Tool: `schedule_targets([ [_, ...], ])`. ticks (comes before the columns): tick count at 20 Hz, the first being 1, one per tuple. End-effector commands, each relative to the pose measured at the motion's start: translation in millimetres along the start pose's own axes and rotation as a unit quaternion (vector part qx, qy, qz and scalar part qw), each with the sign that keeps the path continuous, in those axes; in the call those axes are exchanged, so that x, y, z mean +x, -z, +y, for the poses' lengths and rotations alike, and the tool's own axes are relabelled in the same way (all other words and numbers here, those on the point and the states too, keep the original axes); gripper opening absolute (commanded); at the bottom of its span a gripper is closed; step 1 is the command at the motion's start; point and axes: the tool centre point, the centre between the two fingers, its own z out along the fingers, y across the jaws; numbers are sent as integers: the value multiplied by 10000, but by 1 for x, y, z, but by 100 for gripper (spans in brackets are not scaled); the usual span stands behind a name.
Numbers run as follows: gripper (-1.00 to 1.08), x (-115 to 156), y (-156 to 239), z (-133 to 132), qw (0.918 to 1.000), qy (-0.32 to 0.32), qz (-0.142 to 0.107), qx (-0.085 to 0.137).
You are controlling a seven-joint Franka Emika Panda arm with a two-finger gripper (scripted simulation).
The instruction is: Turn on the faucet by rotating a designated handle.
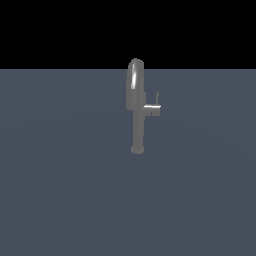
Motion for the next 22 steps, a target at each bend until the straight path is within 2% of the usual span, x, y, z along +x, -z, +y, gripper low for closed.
schedule_targets([
  [1, -100, 0, 0, 0, 10000, 0, 0, 0],
  [7, -100, 5, 0, 0, 9999, -73, -57, 65],
  [12, -100, 17, -1, 1, 9993, -248, -193, 220],
  [18, -100, 40, -4, 4, 9956, -602, -468, 536],
  [22, -100, 62, -8, 7, 9896, -928, -722, 827],
])
